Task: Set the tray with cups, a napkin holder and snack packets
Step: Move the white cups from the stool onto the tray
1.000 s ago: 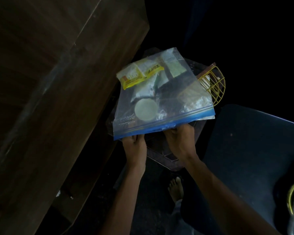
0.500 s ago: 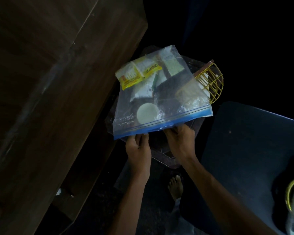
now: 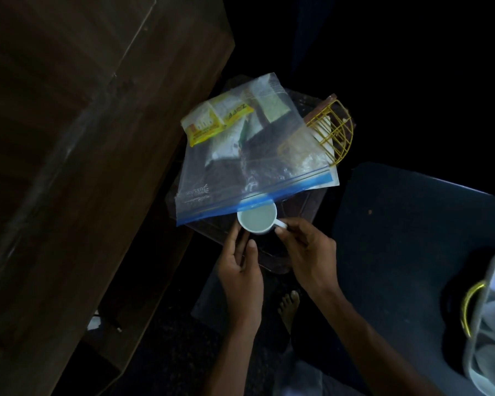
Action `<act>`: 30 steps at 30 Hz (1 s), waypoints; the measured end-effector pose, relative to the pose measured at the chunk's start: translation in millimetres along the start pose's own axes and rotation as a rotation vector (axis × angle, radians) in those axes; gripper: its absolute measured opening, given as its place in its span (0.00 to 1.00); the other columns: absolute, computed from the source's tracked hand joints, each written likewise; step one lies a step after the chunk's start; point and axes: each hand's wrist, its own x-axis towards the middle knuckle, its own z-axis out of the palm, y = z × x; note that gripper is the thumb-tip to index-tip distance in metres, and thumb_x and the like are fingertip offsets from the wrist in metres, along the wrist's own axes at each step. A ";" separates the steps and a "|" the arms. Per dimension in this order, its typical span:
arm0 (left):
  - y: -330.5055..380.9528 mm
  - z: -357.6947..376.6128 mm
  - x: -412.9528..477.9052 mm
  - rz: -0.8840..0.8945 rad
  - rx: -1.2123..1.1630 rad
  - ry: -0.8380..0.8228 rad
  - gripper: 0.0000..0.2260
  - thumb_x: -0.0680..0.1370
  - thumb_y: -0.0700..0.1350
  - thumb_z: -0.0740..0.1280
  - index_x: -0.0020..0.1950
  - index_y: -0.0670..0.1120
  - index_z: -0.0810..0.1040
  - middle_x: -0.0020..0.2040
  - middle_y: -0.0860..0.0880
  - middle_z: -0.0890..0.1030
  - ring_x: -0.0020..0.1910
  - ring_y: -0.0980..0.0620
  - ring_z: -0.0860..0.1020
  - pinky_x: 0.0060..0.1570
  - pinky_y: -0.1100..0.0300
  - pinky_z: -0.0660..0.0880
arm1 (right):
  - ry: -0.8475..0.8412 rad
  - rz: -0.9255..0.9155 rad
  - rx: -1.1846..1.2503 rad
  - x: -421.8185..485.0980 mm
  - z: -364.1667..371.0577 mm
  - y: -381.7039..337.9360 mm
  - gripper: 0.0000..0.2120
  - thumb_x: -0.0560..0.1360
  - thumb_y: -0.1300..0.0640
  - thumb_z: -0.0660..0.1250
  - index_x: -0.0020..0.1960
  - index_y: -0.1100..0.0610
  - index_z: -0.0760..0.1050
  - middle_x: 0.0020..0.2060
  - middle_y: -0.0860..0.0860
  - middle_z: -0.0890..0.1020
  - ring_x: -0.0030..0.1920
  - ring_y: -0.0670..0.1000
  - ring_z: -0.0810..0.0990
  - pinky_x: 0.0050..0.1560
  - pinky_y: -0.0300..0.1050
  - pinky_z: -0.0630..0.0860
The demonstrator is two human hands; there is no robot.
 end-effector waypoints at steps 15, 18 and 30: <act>-8.5 31.9 -86.9 0.038 0.047 -0.067 0.18 0.82 0.35 0.65 0.64 0.56 0.80 0.60 0.57 0.85 0.61 0.57 0.82 0.58 0.62 0.79 | 0.074 -0.055 -0.121 -56.9 -98.5 8.5 0.12 0.76 0.62 0.70 0.52 0.46 0.82 0.44 0.35 0.84 0.42 0.38 0.83 0.41 0.28 0.76; -12.8 50.6 -108.2 0.063 0.098 -0.125 0.15 0.83 0.37 0.63 0.68 0.48 0.78 0.64 0.49 0.83 0.65 0.50 0.80 0.66 0.44 0.77 | 0.143 -0.062 -0.186 -75.5 -137.7 8.6 0.09 0.75 0.61 0.69 0.51 0.48 0.82 0.45 0.34 0.84 0.43 0.34 0.82 0.42 0.26 0.74; -9.6 162.8 -240.7 0.011 0.086 -0.424 0.10 0.83 0.41 0.66 0.63 0.45 0.81 0.62 0.51 0.84 0.64 0.52 0.81 0.64 0.44 0.78 | 0.333 0.042 -0.263 -152.7 -319.1 20.8 0.06 0.76 0.54 0.71 0.53 0.49 0.80 0.43 0.34 0.83 0.42 0.34 0.81 0.41 0.27 0.73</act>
